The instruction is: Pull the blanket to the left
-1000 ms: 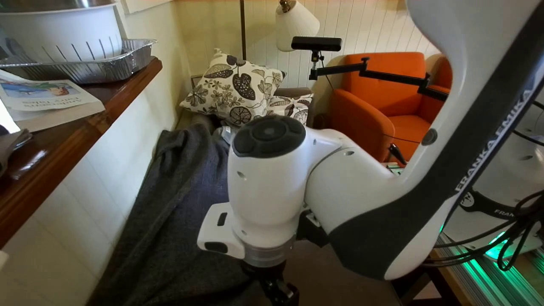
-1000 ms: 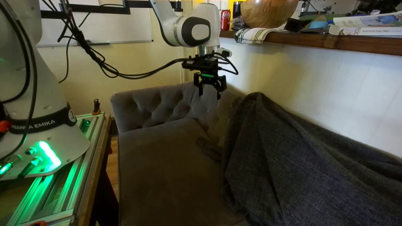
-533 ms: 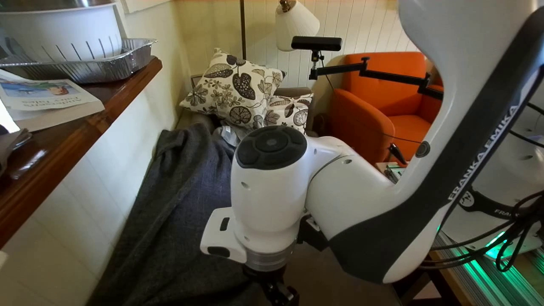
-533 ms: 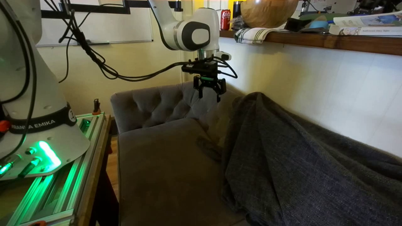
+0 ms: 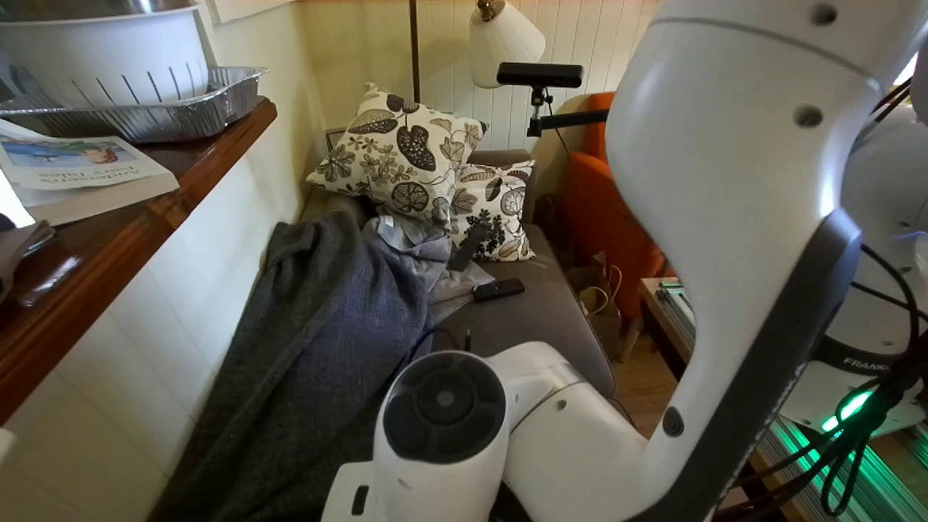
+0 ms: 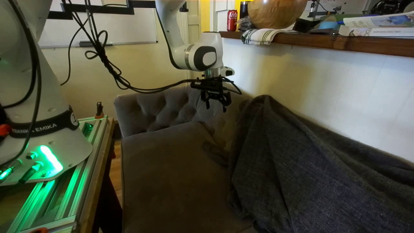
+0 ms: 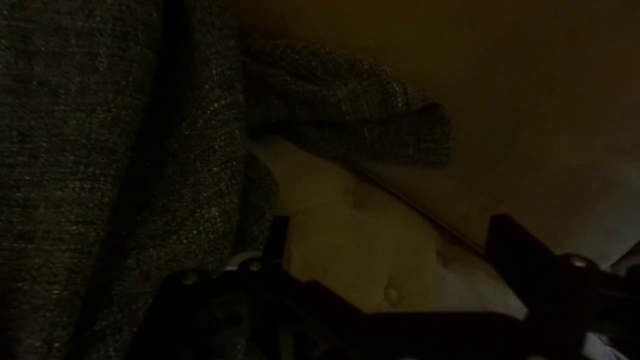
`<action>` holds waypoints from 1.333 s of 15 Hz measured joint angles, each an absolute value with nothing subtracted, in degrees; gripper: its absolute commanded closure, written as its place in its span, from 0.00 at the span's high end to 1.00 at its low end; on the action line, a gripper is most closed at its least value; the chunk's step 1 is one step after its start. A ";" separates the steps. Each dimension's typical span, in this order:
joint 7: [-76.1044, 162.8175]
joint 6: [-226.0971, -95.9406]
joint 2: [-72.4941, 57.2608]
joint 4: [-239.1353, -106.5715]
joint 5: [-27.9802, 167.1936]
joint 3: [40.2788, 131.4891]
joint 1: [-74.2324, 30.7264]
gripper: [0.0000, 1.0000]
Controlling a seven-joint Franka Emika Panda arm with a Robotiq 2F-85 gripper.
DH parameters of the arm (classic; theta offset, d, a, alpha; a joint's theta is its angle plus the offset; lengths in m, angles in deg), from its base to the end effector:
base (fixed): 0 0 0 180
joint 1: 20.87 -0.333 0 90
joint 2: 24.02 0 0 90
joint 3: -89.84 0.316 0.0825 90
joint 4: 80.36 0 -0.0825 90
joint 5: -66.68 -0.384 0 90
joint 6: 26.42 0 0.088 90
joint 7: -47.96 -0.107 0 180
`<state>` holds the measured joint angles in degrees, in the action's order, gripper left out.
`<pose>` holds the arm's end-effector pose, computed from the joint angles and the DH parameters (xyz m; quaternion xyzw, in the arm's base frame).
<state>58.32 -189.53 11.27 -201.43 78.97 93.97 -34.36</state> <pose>0.5479 0.1868 0.1295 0.9418 0.3301 0.0621 0.0130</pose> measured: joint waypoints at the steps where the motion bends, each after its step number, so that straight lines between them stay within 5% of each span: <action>1: 57.58 -190.62 13.42 -199.83 79.66 92.91 -35.60 1.00; 9: 54.72 -197.06 27.59 -187.69 80.97 88.73 -38.42 1.00; 20: 54.76 -197.05 30.63 -184.45 81.06 87.52 -39.12 1.00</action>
